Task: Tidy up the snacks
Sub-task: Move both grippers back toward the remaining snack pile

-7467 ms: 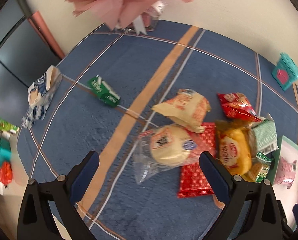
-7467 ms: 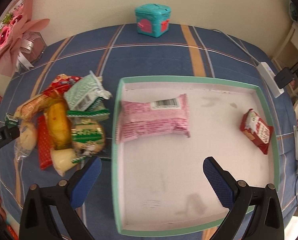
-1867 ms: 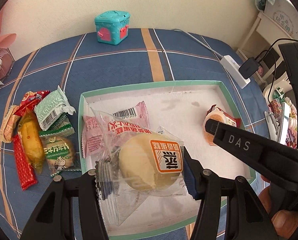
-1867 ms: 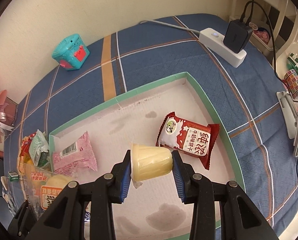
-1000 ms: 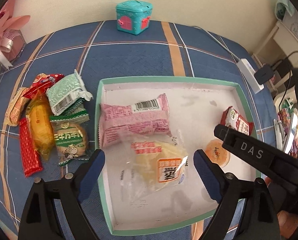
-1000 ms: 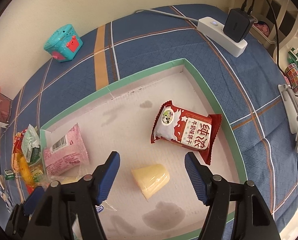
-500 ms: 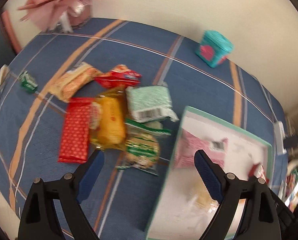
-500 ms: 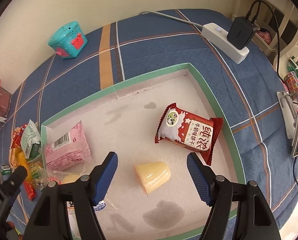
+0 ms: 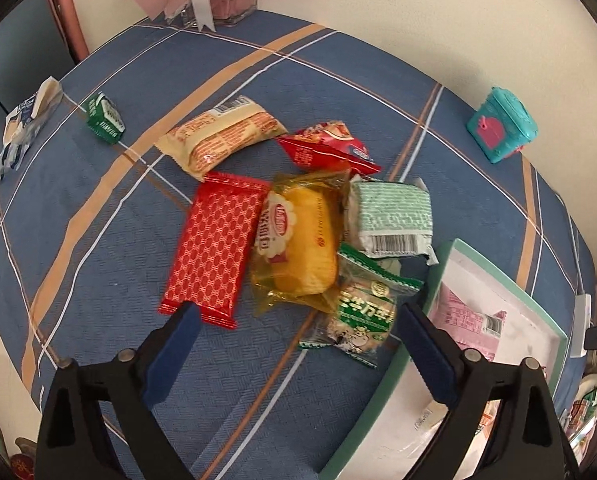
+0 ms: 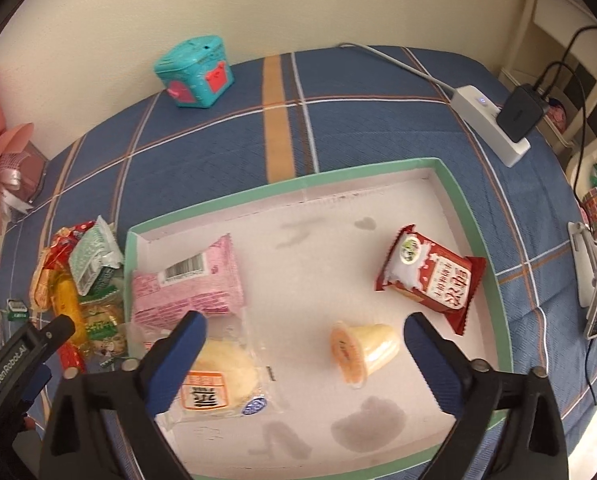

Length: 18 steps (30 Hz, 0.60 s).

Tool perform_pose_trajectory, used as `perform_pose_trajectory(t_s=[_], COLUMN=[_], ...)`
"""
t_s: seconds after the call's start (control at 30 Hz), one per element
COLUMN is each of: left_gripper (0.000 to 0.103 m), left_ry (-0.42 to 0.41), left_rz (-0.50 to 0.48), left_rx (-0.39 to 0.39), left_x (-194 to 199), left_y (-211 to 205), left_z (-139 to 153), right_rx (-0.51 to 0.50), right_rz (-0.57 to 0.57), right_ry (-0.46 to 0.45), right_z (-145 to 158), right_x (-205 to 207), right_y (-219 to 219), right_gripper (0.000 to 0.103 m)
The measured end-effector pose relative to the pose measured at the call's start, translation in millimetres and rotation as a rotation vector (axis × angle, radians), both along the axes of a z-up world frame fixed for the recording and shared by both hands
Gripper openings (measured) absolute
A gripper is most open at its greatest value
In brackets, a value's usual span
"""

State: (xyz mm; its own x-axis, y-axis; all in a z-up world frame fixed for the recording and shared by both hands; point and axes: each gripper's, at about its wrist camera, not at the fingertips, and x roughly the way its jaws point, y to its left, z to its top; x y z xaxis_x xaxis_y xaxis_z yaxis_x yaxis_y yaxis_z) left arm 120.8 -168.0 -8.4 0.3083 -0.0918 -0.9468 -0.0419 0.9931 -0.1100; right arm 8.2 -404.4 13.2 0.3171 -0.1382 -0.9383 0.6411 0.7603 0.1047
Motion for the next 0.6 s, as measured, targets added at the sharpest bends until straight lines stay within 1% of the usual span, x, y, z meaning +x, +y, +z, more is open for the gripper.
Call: perform_pose_trajectory(t_s=[0.17,0.33,0.4,0.6], left_gripper=[0.100,0.100,0.100,0.100], left_ry=[-0.008,-0.012,-0.015,-0.074], left_rz=[0.027,0.079,0.094,0.112], left_rx=[0.009,-0.006,-0.019,-0.044], left_x=[4,9,10,13], left_y=[12,31,37,50], left_z=[-1,0,1,10], right_rx=[-0.037,-0.050,-0.044,-0.031], right_rz=[0.033,0.084,0.091,0.134], right_ry=[0.006,-0.032,-0.054,-0.150], right_z=[0,6,9,19], right_x=[7,13,15,22], right_y=[13,26,30,51], right_gripper=[0.103,0.103,0.103,0.103])
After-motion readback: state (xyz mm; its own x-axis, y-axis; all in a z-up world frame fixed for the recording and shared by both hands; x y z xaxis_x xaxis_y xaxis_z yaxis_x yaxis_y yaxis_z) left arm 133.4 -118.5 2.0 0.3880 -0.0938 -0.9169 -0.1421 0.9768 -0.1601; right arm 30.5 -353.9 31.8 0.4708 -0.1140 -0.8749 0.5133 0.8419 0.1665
